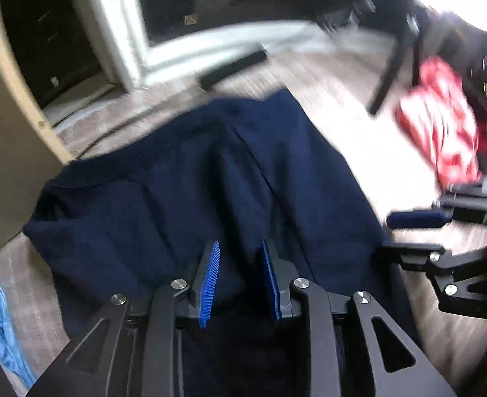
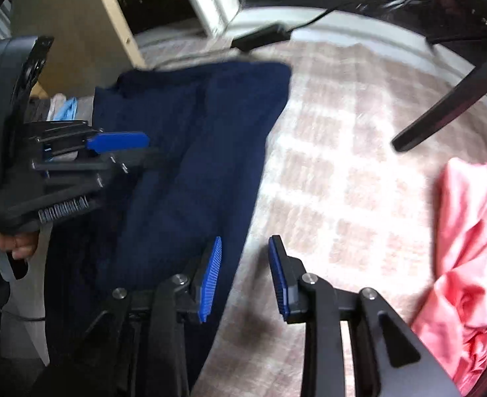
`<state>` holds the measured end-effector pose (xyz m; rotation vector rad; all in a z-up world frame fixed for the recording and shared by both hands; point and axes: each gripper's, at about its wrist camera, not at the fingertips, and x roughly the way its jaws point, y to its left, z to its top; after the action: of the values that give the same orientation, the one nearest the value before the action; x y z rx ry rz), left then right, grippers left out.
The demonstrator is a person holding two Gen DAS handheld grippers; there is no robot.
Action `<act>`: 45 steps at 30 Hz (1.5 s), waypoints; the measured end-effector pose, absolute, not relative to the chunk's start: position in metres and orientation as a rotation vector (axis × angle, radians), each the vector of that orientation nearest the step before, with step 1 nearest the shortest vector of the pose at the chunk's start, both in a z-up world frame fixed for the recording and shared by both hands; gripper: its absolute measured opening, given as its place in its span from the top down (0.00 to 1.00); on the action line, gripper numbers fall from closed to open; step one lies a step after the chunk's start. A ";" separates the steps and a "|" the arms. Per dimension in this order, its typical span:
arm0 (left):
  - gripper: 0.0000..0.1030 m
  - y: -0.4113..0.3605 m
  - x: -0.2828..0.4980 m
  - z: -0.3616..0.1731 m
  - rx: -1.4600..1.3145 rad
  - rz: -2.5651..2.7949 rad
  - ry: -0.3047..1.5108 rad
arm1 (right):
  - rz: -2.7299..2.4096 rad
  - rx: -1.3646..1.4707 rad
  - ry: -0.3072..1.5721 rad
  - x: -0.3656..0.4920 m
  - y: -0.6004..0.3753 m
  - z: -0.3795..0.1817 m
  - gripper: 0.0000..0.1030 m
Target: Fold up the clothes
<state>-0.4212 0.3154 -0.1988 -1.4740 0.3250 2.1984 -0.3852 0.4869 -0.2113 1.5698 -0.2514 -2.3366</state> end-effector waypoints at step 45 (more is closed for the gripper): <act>0.68 0.163 -0.208 -0.164 -1.492 2.232 0.088 | -2.275 1.414 -0.066 -0.362 0.377 -0.186 0.56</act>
<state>-0.2076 0.1628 -0.1639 -1.4923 0.0885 2.2321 -0.3625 0.3773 -0.1857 1.4140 -0.0660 -2.2746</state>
